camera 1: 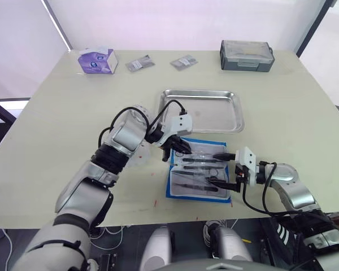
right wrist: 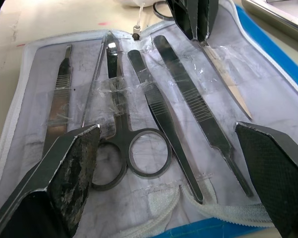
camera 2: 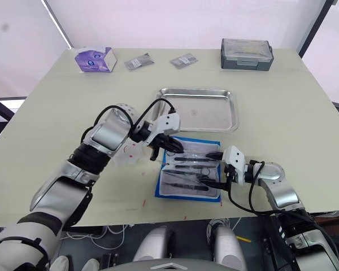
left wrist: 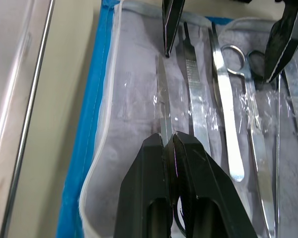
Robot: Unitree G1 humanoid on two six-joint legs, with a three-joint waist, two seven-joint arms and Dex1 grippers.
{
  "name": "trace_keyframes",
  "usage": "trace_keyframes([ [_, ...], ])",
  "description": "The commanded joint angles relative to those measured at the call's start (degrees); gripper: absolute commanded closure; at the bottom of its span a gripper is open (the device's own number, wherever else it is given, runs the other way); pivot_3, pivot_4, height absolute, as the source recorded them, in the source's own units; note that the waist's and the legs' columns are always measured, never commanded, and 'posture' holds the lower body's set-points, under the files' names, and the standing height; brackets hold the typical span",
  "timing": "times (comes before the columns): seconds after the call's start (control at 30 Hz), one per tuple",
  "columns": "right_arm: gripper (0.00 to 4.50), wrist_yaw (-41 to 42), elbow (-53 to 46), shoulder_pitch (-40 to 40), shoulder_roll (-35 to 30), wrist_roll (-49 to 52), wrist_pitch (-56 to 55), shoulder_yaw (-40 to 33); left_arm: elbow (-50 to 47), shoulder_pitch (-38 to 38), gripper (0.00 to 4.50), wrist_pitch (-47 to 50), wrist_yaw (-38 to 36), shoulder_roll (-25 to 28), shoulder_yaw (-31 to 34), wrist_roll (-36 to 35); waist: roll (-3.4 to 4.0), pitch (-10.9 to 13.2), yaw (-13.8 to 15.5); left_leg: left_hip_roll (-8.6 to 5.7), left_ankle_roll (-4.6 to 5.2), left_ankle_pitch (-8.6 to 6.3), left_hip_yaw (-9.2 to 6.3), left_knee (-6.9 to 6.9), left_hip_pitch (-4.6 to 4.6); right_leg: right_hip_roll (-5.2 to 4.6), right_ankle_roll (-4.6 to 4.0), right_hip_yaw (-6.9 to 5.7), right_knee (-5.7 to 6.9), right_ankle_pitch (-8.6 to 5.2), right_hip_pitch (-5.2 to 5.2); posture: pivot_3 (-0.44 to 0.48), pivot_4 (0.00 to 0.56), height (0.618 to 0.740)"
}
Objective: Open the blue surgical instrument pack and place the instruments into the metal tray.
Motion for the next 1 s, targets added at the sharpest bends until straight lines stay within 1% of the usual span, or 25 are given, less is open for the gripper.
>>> trace_keyframes([
  [0.03,0.0,-0.9,5.6,2.4,-0.4,-4.4,2.9,3.2,-2.4,-2.1,4.47,1.3,-0.2,1.4,0.3,0.7,0.0,0.0,0.0,0.0,0.0,0.0,0.0,0.0,0.0,0.0,0.0,0.0,0.0,0.0,0.0,0.0,0.15,0.727],
  [0.37,0.0,-0.9,5.7,2.6,-0.2,-4.5,2.8,3.2,-4.4,-2.5,4.47,2.3,-2.3,4.2,-0.3,0.9,0.0,0.0,0.0,0.01,0.0,0.0,-0.01,-0.02,0.01,0.01,0.0,0.0,0.01,-0.02,0.0,0.0,0.15,0.727],
  [1.0,0.0,-0.9,6.3,2.2,0.0,-4.7,2.4,3.1,-6.6,-0.4,4.47,-1.4,-8.2,13.4,-0.1,0.5,0.0,0.0,0.0,0.02,0.0,0.0,0.0,-0.04,0.03,0.01,-0.02,0.0,0.02,-0.03,0.0,0.0,0.15,0.727],
])
